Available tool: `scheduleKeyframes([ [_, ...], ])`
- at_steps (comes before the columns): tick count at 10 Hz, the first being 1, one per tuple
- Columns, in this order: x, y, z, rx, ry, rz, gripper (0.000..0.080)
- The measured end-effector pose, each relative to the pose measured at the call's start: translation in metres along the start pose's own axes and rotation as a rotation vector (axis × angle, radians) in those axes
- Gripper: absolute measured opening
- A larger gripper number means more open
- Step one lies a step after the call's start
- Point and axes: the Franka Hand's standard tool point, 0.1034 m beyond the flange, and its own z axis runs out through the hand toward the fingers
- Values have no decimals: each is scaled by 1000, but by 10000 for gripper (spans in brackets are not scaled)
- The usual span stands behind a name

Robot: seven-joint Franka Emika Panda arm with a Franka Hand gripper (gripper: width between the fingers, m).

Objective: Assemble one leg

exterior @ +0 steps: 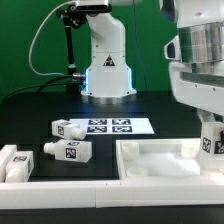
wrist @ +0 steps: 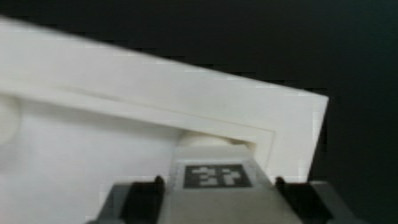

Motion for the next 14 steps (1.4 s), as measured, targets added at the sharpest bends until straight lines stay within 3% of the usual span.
scheduleKeyframes([
  [1, 0, 0, 0, 0, 2, -53, 374],
  [2, 1, 0, 0, 0, 3, -156, 515],
  [3, 5, -2, -3, 1, 8, -397, 606],
  [5, 10, -5, -7, -11, 26, -744, 641],
  [6, 10, -5, -6, -10, 26, -740, 647],
  [9, 12, -5, -7, -27, 39, -1021, 649],
  [10, 14, -7, -8, -70, 84, -1281, 649],
  [11, 14, -10, -8, -75, 111, -1420, 649],
  [12, 14, -10, -8, -69, 109, -1379, 649],
  [14, 14, -10, -8, -68, 109, -1365, 376],
])
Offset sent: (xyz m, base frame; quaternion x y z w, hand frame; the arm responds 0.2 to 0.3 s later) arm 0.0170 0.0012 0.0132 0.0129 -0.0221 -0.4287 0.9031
